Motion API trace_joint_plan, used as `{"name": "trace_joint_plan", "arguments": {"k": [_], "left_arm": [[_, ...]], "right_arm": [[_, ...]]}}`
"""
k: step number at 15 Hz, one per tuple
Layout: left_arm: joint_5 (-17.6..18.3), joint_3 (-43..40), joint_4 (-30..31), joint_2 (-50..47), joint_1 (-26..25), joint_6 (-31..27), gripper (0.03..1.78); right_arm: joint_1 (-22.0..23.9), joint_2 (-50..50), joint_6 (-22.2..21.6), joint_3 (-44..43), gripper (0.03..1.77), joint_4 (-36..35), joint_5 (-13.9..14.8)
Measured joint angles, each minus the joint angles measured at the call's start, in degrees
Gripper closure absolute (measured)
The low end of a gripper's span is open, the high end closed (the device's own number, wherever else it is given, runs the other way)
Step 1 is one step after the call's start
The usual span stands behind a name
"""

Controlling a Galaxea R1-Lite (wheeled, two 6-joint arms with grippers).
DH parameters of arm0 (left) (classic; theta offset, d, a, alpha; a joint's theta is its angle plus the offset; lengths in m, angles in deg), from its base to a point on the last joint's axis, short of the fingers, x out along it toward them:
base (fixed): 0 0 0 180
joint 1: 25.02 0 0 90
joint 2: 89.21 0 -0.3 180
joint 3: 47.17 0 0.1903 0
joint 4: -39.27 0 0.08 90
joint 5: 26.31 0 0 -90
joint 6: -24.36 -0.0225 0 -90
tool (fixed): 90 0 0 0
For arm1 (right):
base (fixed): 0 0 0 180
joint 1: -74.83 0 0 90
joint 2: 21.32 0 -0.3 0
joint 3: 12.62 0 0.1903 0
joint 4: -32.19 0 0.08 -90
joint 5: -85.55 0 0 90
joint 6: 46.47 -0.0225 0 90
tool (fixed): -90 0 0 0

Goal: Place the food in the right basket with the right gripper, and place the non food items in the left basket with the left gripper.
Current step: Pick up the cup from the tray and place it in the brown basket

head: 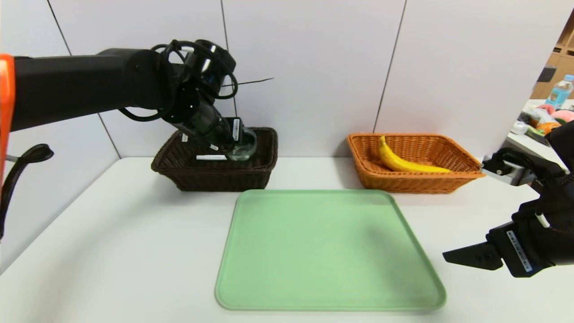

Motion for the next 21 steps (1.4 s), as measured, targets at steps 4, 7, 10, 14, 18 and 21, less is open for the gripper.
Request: {"name": "trace_joint_plan", "arguments": {"k": [4, 7, 10, 14, 18, 21], "left_arm": [[0.2, 0.0, 7.6, 4.8, -2.9, -0.6, 1.71], [1.2, 0.2, 11.7, 7.9, -3.2, -1.7, 1.71], [1.3, 0.2, 15.8, 10.5, -3.4, -2.8, 1.71], [2.6, 0.2, 17.3, 12.5, -3.9, -3.3, 1.71], [3.8, 0.2, 17.4, 13.5, -4.2, -3.5, 1.71], [3.9, 0.2, 17.3, 13.8, -4.5, -4.2, 1.71]], "right_arm": [[-0.1, 0.0, 0.0, 0.1, 0.1, 0.1, 0.0], [-0.5, 0.0, -0.1, 0.4, 0.1, 0.1, 0.0], [-0.8, 0.0, -0.1, 0.4, 0.1, 0.1, 0.1], [-1.0, -0.4, -0.1, 0.8, 0.1, 0.1, 0.0], [-1.1, -0.7, -0.1, 0.9, 0.1, 0.2, 0.0], [-1.2, -1.0, -0.1, 1.3, 0.1, 0.1, 0.0]]}}
